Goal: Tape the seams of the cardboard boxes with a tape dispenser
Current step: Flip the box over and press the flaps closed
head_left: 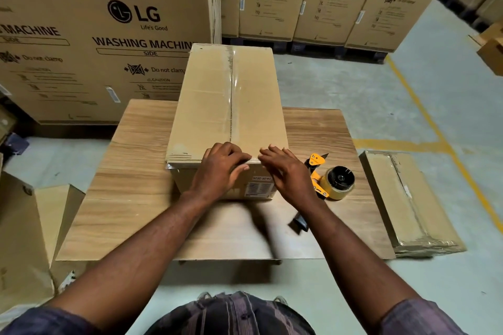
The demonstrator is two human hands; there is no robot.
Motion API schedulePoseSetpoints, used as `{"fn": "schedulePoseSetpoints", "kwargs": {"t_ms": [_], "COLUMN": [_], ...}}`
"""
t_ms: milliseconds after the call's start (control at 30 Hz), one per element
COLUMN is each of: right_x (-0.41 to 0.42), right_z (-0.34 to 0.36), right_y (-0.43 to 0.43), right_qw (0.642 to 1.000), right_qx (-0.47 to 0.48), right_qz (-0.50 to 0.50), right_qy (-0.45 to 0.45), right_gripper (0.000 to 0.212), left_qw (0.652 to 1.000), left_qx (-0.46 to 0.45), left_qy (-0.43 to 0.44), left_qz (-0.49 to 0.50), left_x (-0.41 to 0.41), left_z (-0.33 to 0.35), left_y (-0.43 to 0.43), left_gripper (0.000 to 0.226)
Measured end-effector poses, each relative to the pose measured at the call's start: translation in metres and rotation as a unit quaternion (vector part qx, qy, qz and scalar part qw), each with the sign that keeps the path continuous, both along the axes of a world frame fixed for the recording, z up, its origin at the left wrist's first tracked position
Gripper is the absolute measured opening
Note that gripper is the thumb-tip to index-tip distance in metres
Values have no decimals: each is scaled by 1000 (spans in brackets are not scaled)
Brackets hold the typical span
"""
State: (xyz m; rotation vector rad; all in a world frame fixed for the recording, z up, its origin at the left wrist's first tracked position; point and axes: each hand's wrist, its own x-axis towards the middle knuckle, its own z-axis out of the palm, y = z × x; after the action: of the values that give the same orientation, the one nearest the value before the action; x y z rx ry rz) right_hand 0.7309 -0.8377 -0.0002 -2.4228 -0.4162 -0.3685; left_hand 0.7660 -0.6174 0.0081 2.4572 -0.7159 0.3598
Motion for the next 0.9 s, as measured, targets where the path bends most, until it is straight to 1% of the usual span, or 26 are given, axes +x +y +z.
{"fn": "schedulePoseSetpoints", "kwargs": {"t_ms": [100, 133, 167, 233, 300, 367, 433, 500, 533, 600, 667, 733, 800, 833, 900], "right_x": [-3, -4, -4, 0, 6, 9, 7, 3, 3, 6, 12, 13, 10, 7, 5], "right_z": [1, 3, 7, 15, 17, 12, 5, 3, 3, 10, 14, 13, 6, 4, 2], "right_y": [0, 2, 6, 19, 37, 50, 54, 53, 56, 67, 83, 93, 97, 95, 94], "right_qw": [999, 998, 997, 998, 997, 993, 988, 985, 984, 986, 988, 986, 985, 985, 982], "right_qx": [-17, -25, -32, -42, -65, -115, -147, -166, -169, -149, -129, -141, -154, -158, -177], "right_qz": [-1, -5, -12, -22, -19, -25, -43, -55, -60, -73, -79, -73, -72, -70, -70], "right_qy": [47, 63, 67, 44, 33, 12, -3, 8, 20, 34, 42, 42, 26, 18, 16], "right_gripper": [59, 60, 54, 35, 32, 37, 44, 55, 60, 62, 58, 56, 53, 52, 61], "left_qw": [999, 999, 999, 999, 999, 999, 999, 997, 997, 999, 999, 999, 1000, 1000, 998], "left_qx": [18, 22, 23, 19, 22, 27, 46, 70, 69, 46, 25, 7, 4, 11, 21], "left_qy": [23, 26, 22, 15, 18, 7, 8, 16, 17, -1, -22, -21, -2, 14, 51], "left_qz": [-17, -18, -12, 22, 46, 39, 14, -11, -18, -14, 17, 42, 29, 11, -25], "left_x": [-4, -5, -5, -1, 4, 7, 7, 5, 4, 3, 5, 9, 11, 11, 10], "left_z": [3, 5, 7, 12, 13, 11, 8, 8, 8, 9, 8, 6, 3, 2, 5], "left_y": [7, 10, 14, 23, 32, 41, 50, 55, 58, 64, 73, 84, 100, 105, 113], "left_gripper": [45, 48, 45, 31, 23, 24, 36, 49, 50, 39, 28, 25, 32, 40, 57]}}
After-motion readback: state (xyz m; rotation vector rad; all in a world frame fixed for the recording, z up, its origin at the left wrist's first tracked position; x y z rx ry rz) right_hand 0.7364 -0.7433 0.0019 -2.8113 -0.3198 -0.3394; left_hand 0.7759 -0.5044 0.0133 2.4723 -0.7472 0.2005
